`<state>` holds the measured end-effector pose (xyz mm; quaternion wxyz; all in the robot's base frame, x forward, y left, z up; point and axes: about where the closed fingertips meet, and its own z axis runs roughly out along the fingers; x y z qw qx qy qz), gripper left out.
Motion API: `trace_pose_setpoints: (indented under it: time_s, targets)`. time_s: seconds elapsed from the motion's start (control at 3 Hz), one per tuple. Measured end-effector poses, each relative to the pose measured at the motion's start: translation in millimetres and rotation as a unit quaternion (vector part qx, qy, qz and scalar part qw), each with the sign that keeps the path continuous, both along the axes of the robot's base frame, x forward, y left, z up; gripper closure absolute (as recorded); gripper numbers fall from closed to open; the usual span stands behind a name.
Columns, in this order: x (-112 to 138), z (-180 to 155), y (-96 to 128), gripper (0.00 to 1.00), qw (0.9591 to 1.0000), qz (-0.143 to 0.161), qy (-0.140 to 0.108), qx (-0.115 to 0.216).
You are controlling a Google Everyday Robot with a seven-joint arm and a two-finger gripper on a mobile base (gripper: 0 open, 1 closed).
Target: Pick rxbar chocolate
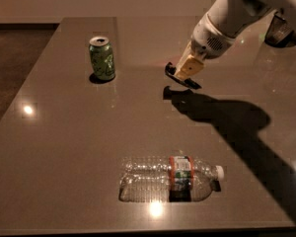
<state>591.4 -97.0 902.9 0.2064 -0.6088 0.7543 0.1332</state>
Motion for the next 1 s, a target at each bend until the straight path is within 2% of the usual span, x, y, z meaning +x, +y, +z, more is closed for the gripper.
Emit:
trace_pose_setpoints:
  time_s: [0.67, 1.0]
  targets:
    - [-20.1, 60.6, 12.9, 1.0, 0.998, 0.033, -0.026, 0.047]
    - [-21.5, 67.4, 15.0, 1.0, 0.9974, 0.037, -0.03, 0.054]
